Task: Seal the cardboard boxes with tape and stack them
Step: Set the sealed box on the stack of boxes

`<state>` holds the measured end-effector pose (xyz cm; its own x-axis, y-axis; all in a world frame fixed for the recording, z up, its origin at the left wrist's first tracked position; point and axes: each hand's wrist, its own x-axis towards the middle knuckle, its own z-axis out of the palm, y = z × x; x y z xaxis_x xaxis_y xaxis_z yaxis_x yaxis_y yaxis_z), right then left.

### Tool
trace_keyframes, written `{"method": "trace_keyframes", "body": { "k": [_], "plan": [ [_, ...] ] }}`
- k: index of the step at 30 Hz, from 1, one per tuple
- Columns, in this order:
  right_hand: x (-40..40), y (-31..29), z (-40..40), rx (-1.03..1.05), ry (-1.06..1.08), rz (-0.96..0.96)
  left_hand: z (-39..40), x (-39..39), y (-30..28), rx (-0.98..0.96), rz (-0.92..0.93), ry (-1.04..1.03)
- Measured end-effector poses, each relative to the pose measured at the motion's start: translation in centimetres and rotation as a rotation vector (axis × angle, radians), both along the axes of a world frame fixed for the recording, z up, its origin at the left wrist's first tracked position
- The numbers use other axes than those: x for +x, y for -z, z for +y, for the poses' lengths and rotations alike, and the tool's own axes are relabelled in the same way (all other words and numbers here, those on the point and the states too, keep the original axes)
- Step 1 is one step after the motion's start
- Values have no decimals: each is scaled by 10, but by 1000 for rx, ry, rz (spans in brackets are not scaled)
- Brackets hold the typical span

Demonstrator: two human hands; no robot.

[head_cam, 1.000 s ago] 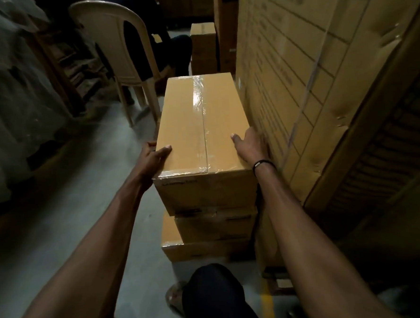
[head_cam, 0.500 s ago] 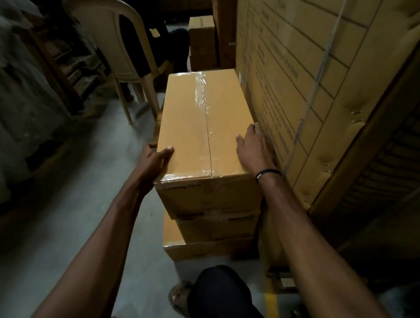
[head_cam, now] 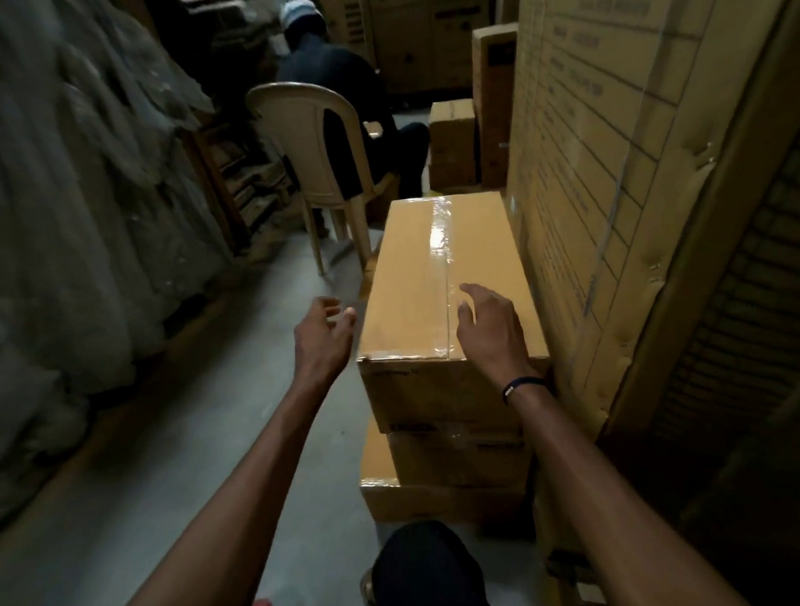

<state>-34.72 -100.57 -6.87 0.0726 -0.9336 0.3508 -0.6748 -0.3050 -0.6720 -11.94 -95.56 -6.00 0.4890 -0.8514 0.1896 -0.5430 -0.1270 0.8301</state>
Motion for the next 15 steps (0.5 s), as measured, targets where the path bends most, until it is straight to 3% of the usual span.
{"method": "trace_keyframes", "body": {
  "k": [5,15],
  "plan": [
    [40,-30,61,16,-244,-96,93,27,-47,-101,-58,-96],
    [166,-81,222,20,-708,-275,346,97,-99,-230,-128,-502]
  ]
}}
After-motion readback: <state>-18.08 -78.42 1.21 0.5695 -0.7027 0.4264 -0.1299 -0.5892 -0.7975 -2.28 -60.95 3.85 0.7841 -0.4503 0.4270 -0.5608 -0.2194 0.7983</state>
